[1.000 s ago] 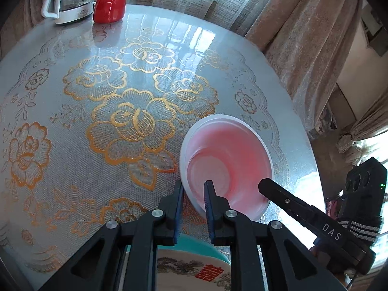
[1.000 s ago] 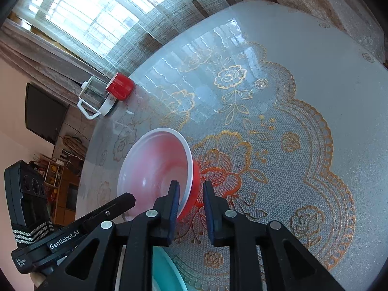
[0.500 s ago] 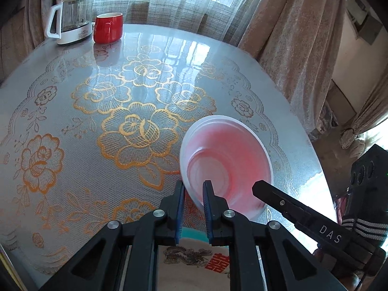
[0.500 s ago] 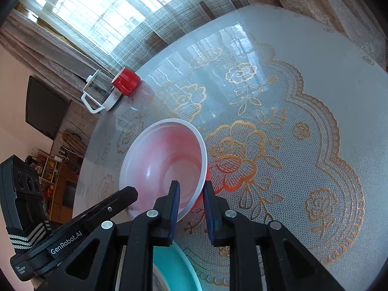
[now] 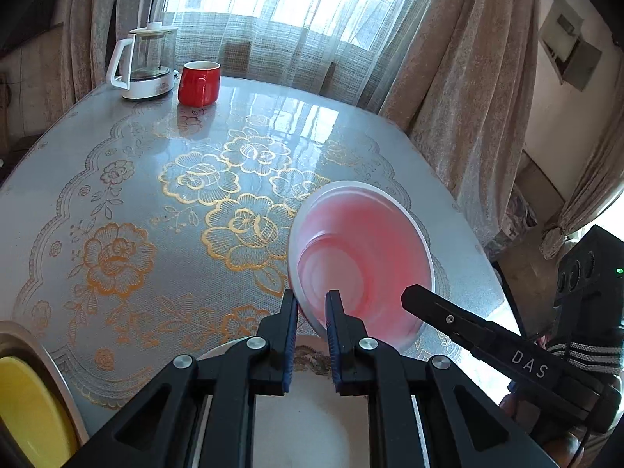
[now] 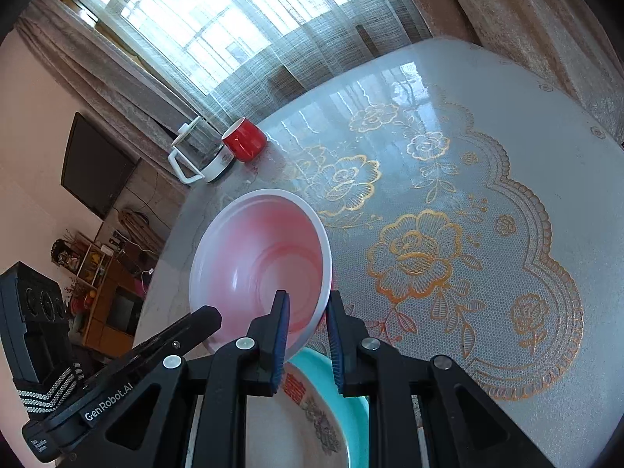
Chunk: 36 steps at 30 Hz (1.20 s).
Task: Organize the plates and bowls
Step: 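Carry the red bowl with the left gripper toward the steel bowl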
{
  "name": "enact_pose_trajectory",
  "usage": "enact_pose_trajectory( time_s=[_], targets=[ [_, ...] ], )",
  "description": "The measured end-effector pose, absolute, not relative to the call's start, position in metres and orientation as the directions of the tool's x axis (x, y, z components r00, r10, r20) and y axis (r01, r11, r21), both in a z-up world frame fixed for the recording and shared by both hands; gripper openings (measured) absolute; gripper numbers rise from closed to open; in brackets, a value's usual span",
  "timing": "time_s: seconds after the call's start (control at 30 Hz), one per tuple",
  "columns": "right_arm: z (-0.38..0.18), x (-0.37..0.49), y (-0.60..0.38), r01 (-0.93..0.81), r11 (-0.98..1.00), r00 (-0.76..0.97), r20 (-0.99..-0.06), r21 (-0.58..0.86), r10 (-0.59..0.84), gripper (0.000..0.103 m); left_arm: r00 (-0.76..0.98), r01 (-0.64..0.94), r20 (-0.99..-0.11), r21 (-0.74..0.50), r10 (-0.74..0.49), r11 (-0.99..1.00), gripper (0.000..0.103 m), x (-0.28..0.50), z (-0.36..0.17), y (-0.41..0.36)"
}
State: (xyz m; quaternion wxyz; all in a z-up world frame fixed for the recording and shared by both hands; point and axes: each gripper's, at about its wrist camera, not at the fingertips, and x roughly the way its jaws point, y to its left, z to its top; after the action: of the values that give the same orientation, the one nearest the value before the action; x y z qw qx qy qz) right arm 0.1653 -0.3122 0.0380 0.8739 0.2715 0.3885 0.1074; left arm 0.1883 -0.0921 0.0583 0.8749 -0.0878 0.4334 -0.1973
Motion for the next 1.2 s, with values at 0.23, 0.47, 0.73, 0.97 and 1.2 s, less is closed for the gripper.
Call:
enact_pose_trajectory(
  time_s=[0.23,0.47,0.73,0.97,1.2],
  targets=[
    [0.046,0.152,-0.279,-0.051,0.817,0.663,-0.592,0.575,0.458,0.019,0.589,0.235,-0.701,-0.327,-0.402,0.915,0.014,0.161,0.068,-0.053],
    [0.049,0.141,-0.239,-0.126,0.818,0.634,-0.589,0.561,0.502,0.019,0.626,0.187,-0.688,-0.323,-0.367,0.927,0.014,0.129,0.068,-0.014],
    [0.049,0.134,-0.2,-0.205,0.815,0.597,-0.591,0.542,0.543,0.019,0.646,0.127,-0.684,-0.341,-0.339,0.931,0.014,0.102,0.061,0.029],
    [0.05,0.124,-0.171,-0.259,0.804,0.569,-0.588,0.535,0.575,0.019,0.67,0.09,-0.671,-0.352,-0.318,0.932,0.014,0.084,0.062,0.058],
    [0.047,0.116,-0.148,-0.297,0.79,0.537,-0.59,0.536,0.603,0.019,0.693,0.06,-0.663,-0.339,-0.284,0.939,0.014,0.071,0.064,0.079]
  ],
)
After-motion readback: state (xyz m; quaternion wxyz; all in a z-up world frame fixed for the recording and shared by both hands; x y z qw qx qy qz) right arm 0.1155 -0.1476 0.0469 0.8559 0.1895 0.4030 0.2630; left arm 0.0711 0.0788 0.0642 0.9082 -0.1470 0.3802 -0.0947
